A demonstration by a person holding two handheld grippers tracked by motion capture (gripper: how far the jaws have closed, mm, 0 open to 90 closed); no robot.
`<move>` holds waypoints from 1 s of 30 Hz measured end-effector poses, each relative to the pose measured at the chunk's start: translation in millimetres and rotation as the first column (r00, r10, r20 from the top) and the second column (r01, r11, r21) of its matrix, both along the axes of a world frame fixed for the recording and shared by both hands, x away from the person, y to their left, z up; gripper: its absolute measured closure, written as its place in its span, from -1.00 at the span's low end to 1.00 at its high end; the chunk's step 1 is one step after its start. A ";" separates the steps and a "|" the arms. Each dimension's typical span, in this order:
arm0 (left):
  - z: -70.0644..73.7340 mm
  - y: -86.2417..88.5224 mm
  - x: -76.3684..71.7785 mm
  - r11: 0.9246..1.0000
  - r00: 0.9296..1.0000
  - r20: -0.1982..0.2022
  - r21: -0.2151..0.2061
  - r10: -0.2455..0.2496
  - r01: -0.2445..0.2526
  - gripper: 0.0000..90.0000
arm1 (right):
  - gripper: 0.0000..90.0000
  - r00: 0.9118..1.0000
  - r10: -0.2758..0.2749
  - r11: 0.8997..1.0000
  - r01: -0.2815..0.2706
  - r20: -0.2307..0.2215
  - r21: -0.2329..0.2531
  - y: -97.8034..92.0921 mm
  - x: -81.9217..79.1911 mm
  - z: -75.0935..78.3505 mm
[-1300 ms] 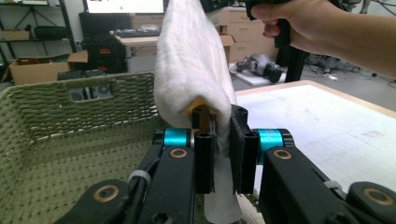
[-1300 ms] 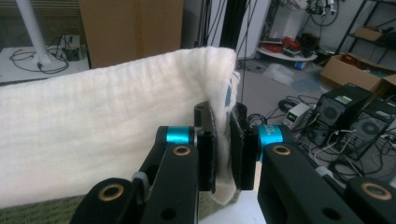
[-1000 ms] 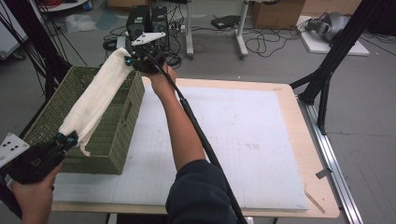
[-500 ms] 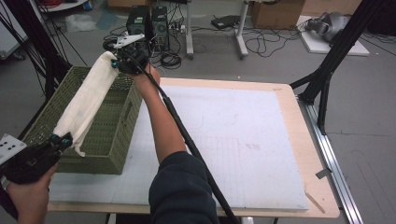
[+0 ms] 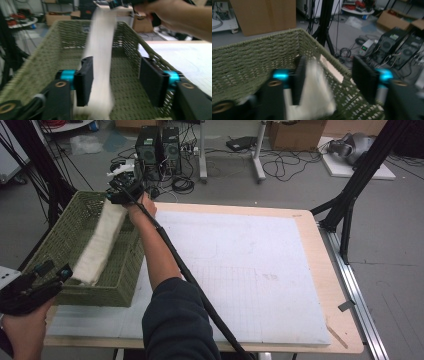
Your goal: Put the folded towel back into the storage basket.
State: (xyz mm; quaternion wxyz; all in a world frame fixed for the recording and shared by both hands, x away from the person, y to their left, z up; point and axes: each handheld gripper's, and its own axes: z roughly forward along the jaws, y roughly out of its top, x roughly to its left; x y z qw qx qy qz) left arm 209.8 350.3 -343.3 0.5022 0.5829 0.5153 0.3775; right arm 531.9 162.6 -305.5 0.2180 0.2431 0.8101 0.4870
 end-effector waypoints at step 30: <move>8.7 -36.4 8.5 0.980 0.982 0.043 -0.076 -0.181 0.184 -0.60 | -0.44 0.996 0.077 0.993 -0.073 -0.040 0.097 -173.3 -68.2 12.9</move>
